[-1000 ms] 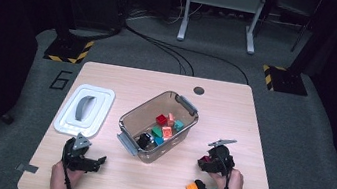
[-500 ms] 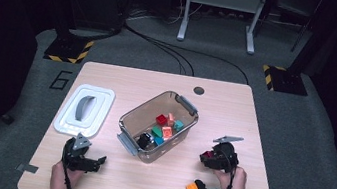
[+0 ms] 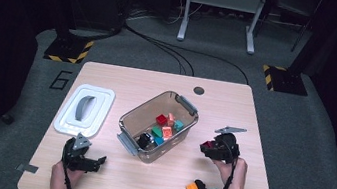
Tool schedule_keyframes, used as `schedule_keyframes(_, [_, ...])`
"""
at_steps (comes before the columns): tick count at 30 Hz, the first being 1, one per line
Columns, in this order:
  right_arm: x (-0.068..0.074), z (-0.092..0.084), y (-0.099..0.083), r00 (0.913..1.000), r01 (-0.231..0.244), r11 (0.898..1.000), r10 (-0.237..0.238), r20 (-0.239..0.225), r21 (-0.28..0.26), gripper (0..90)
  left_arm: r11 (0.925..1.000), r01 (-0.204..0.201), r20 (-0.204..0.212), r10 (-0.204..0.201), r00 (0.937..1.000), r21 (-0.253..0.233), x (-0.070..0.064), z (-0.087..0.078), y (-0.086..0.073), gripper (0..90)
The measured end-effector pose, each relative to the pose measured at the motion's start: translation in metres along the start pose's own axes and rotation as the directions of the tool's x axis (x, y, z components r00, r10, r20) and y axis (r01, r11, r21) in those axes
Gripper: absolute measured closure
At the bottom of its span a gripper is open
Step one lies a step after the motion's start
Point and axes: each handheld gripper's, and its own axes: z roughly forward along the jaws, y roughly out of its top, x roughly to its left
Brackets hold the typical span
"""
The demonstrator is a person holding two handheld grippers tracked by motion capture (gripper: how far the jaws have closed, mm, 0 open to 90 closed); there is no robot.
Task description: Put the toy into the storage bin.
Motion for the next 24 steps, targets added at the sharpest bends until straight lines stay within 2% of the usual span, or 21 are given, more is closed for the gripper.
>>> schedule_keyframes(2, [-0.002, 0.000, 0.003, 0.9999, 0.017, 1.000, -0.017, -0.001, -0.005, 46.8, 1.0000, 0.007, 0.001, -0.007, 1.0000, -0.001, -0.001, 0.000, 0.000, 5.7])
schedule_keyframes(9, [-0.006, -0.003, 0.016, 1.0000, -0.001, 1.000, 0.001, -0.002, -0.029, 46.8, 1.0000, 0.009, 0.003, -0.009, 1.0000, -0.002, -0.001, 0.000, 0.000, 5.7])
schedule_keyframes(24, [-0.008, -0.014, 0.045, 0.9995, 0.017, 0.998, -0.015, 0.026, -0.058, 46.8, 0.9999, 0.010, 0.003, -0.010, 0.9999, -0.002, -0.001, 0.000, 0.000, 5.7])
